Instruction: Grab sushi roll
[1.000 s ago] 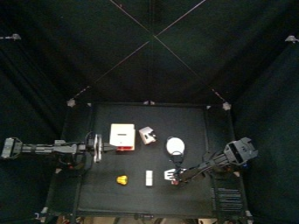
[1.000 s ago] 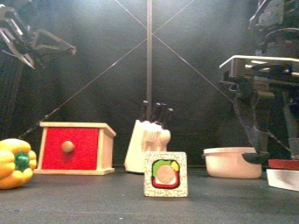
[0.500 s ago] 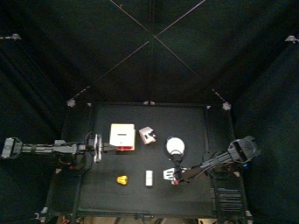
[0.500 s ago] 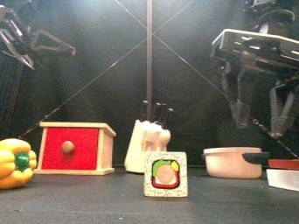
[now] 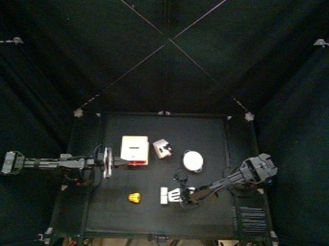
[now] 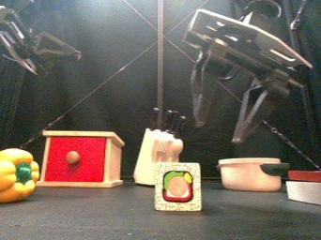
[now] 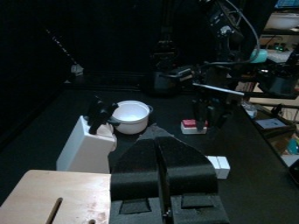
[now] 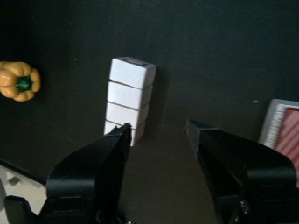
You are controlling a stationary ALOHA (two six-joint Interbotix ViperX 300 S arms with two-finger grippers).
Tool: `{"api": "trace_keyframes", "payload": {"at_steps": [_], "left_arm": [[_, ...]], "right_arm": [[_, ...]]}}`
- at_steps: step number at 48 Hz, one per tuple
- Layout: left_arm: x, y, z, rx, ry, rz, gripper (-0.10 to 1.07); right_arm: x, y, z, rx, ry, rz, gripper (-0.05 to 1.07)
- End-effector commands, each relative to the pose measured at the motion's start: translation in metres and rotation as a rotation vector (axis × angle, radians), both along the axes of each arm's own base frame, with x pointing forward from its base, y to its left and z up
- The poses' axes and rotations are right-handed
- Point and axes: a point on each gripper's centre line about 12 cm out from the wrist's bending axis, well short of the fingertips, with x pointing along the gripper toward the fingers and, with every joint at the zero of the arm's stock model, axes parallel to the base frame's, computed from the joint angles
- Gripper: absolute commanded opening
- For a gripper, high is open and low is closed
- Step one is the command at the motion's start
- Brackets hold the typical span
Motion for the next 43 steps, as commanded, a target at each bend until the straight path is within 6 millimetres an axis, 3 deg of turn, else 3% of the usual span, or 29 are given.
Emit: {"api": "trace_keyframes", "payload": {"at_steps": [1, 12, 43], "left_arm": [[0.002, 0.0, 0.005, 0.003, -0.012, 0.002, -0.03], [0.002, 0.001, 0.005, 0.003, -0.012, 0.003, -0.03], [0.002, 0.001, 0.005, 0.004, -0.012, 0.004, -0.03]], "right_arm": [[0.016, -0.001, 0.009, 0.015, -0.056, 0.003, 0.87], [0.042, -0.001, -0.002, -0.006, -0.092, 0.031, 0.87], [0.053, -0.005, -0.022, -0.02, -0.057, 0.018, 0.87]]}}
